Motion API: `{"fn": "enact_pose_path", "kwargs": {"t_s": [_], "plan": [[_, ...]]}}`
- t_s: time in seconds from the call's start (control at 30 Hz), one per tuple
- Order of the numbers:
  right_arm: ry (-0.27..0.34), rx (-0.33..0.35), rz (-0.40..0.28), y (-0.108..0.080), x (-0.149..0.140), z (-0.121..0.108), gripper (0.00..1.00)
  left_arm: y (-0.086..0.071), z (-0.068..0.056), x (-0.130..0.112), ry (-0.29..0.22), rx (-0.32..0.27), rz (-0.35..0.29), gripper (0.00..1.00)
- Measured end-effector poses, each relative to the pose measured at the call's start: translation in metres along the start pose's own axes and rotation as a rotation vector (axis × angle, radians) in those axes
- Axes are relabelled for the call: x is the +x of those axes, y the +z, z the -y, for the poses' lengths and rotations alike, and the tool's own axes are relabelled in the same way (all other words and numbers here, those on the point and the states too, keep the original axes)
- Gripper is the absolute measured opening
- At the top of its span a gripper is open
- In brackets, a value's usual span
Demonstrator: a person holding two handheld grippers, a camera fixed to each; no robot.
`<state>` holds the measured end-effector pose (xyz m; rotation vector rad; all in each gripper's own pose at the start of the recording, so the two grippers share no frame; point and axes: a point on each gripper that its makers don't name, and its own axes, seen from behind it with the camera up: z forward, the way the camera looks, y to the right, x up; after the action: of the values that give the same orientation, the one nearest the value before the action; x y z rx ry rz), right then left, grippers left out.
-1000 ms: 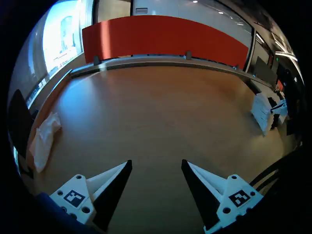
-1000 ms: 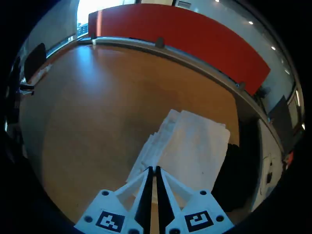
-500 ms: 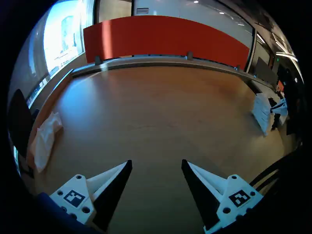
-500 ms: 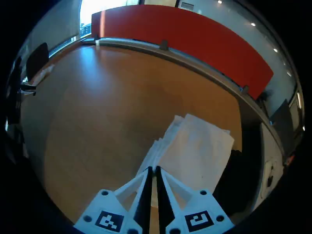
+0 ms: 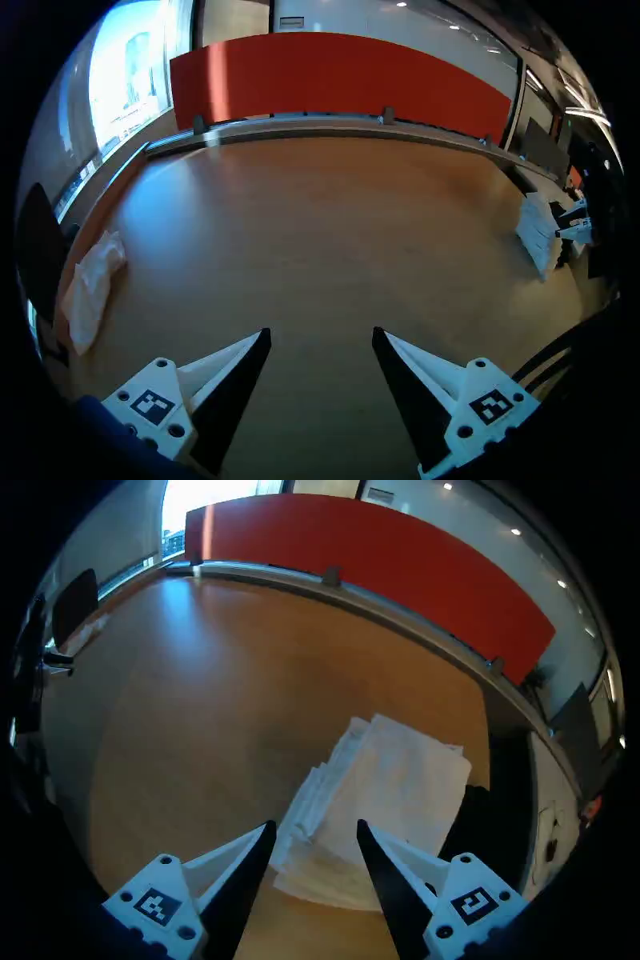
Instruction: Fold towel
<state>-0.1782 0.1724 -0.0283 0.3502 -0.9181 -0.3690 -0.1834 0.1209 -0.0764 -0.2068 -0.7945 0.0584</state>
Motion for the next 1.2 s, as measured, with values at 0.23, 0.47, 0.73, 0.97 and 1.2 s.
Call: {"fn": "enact_pose_path", "kwargs": {"t_s": [0.23, 0.47, 0.73, 0.97, 1.2], "plan": [[0.005, -0.007, -0.019, -0.002, 0.006, 0.002, 0.94, -0.001, 0.001, 0.003, -0.004, 0.002, -0.008, 0.94], [0.014, -0.025, -0.044, -0.006, 0.013, 0.0, 1.0, -0.001, 0.002, 0.007, -0.004, 0.004, -0.016, 0.94], [0.048, -0.051, -0.078, -0.01, 0.02, -0.001, 1.0, -0.002, 0.005, 0.014, -0.004, 0.007, -0.029, 0.94], [0.125, -0.128, -0.182, -0.02, 0.042, -0.009, 1.0, -0.004, 0.007, 0.02, -0.001, 0.008, -0.041, 0.94], [0.217, -0.175, -0.308, -0.034, 0.065, -0.014, 1.0, -0.006, 0.009, 0.028, 0.008, 0.011, -0.059, 0.94]]}}
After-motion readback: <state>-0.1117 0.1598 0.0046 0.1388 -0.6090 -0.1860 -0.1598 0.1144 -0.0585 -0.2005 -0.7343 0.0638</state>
